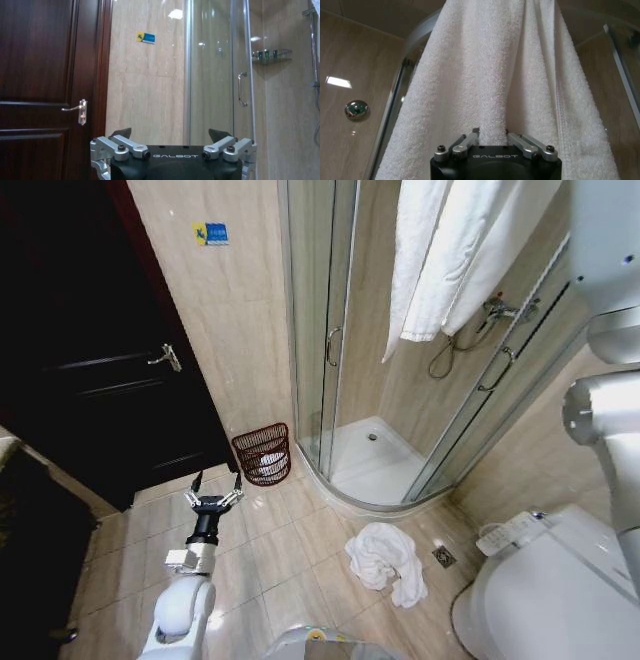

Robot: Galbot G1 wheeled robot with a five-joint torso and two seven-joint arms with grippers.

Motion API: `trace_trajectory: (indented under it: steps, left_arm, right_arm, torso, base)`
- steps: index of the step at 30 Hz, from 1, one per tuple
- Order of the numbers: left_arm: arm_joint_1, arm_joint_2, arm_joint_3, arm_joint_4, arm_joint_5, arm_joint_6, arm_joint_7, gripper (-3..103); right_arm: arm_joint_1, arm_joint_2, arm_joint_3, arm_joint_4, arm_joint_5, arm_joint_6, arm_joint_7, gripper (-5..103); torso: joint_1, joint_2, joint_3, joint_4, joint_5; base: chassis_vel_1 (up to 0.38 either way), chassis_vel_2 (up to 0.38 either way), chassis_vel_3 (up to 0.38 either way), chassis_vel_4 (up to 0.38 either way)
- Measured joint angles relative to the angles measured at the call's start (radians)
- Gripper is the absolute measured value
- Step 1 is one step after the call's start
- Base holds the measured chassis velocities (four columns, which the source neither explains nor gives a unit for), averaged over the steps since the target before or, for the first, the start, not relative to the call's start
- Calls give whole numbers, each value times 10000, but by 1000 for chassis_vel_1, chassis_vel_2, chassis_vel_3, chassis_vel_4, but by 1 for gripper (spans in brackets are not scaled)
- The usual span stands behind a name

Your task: Discard the used towel into the hamper.

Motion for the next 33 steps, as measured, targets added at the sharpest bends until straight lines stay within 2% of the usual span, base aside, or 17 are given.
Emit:
trace_trajectory:
  steps: [1, 3, 5, 25, 33]
  left_arm:
    - [0, 0, 0, 0, 0, 0, 0, 100]
    - [23, -9, 7, -25, 18, 0, 7, 100]
    - [73, -7, 13, -68, 21, 0, 13, 100]
    - [121, 12, 11, -146, 33, 13, 34, 100]
    - [129, 27, 29, -39, 36, -46, 39, 100]
  right_arm:
    - [0, 0, 0, 0, 0, 0, 0, 19]
    - [2, -27, -19, 2, 0, 4, -18, 9]
    - [20, -41, -29, -32, 0, 14, -35, 3]
    - [116, -52, -104, -137, 42, 19, -121, 3]
    - [-66, -285, -273, 150, 152, -3, -64, 3]
  torso:
    - [0, 0, 0, 0, 0]
    - [0, 0, 0, 0, 0]
    - [0, 0, 0, 0, 1]
    - [0, 0, 0, 1, -1]
    - [0, 0, 0, 0, -1]
  base:
    - [0, 0, 0, 0]
    - [0, 0, 0, 0]
    - [0, 0, 0, 0]
    - [0, 0, 0, 0]
    - [0, 0, 0, 0]
